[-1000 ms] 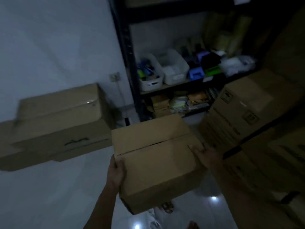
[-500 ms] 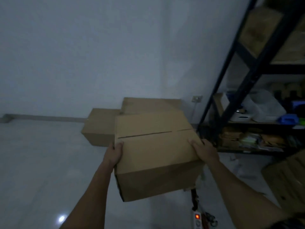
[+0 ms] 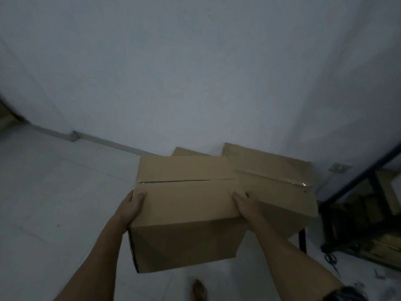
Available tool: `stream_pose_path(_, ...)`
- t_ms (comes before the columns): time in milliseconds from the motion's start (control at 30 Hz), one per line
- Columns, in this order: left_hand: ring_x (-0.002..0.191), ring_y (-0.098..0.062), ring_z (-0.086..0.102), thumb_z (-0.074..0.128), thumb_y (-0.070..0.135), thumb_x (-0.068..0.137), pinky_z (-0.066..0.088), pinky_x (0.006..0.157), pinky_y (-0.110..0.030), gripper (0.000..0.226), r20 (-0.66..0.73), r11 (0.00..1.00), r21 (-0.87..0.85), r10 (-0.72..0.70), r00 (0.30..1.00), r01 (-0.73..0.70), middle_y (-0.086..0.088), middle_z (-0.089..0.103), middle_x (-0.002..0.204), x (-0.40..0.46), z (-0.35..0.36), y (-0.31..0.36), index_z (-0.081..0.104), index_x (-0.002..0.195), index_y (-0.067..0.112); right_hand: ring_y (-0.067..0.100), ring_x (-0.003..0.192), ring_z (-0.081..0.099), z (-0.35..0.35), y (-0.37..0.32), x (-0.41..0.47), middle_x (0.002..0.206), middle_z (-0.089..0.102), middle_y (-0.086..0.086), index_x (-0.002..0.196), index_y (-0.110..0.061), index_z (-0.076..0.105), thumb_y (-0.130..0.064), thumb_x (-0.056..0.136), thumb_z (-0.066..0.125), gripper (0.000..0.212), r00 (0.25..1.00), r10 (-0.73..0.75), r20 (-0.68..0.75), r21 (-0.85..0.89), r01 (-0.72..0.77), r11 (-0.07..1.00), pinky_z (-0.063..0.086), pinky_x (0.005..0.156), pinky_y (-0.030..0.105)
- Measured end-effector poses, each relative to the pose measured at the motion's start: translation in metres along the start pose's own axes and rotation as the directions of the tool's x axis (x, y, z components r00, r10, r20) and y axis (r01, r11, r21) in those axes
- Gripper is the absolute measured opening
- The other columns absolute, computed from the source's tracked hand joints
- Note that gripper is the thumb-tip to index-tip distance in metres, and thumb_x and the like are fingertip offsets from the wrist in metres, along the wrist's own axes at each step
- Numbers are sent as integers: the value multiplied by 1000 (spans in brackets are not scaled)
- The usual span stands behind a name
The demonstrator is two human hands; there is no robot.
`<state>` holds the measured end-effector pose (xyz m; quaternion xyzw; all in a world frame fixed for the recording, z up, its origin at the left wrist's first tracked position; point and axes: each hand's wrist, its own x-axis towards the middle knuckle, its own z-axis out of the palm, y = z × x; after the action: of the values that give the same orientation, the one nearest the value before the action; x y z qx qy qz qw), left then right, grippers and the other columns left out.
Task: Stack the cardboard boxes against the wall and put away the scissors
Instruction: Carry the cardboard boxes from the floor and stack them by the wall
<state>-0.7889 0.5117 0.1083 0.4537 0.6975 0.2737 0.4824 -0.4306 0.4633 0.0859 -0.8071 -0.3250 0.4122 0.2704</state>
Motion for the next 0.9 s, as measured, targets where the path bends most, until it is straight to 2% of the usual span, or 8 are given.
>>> stream_pose_path(100,116,-31,54,48,45,97,45,94,-39,52,14,999,17,-47,999,46,-10,52,135,59,-40,1,45,141,16,33,132,47,52,-39,31,148,47,14,145,-9,43,-65,86,59,83,999,31,40,-21,-30,999,37,109,40)
stream_pose_path(333,113,-35,57,48,57,92,48,99,-47,69,27,986,56,-159,987,158,-18,53,136,177,-137,5,45,140,7,31,125,53,151,-137,67,142,54,11,141,-13,51,-63,86,61,75,998,40,53,-32,-38,999,41,94,34)
stream_pose_path(433,115,-35,56,47,56,93,47,98,-45,68,37,988,52,-148,988,146,-19,52,137,221,-169,11,45,141,7,31,127,52,183,-175,82,144,52,8,144,-20,48,-74,82,55,83,999,33,30,-41,-31,999,42,95,36)
stream_pose_path(500,115,-35,56,47,58,92,47,100,-47,70,60,990,52,-136,989,133,-18,51,139,257,-195,17,44,142,10,33,131,49,211,-204,90,148,48,8,146,-22,45,-83,76,50,93,999,47,13,-50,-47,998,42,104,41)
stream_pose_path(600,118,-36,55,46,58,93,46,99,-45,69,97,992,64,-112,989,106,-17,49,141,315,-236,21,42,144,12,34,132,47,261,-244,97,147,49,10,147,-19,44,-79,82,49,89,998,60,-22,-51,-61,997,38,108,43)
stream_pose_path(700,118,-36,55,44,57,94,46,99,-46,68,167,992,88,-100,981,87,-16,49,141,367,-280,24,40,145,12,32,126,52,314,-278,101,140,53,12,142,-10,48,-58,89,62,73,992,88,-91,89,-80,993,39,94,29)
stream_pose_path(733,117,-36,55,44,58,93,46,99,-47,69,181,991,101,-100,978,82,-16,50,141,379,-293,26,40,145,13,32,124,53,328,-286,99,139,54,13,141,-8,49,-52,89,65,70,990,96,-103,113,-84,990,39,92,29)
stream_pose_path(900,119,-36,54,42,61,92,46,99,-48,69,217,987,149,-86,973,54,-15,49,142,436,-352,36,40,146,17,32,119,57,394,-330,99,132,61,11,134,-16,55,-65,82,65,72,980,142,-136,163,-119,979,44,101,39)
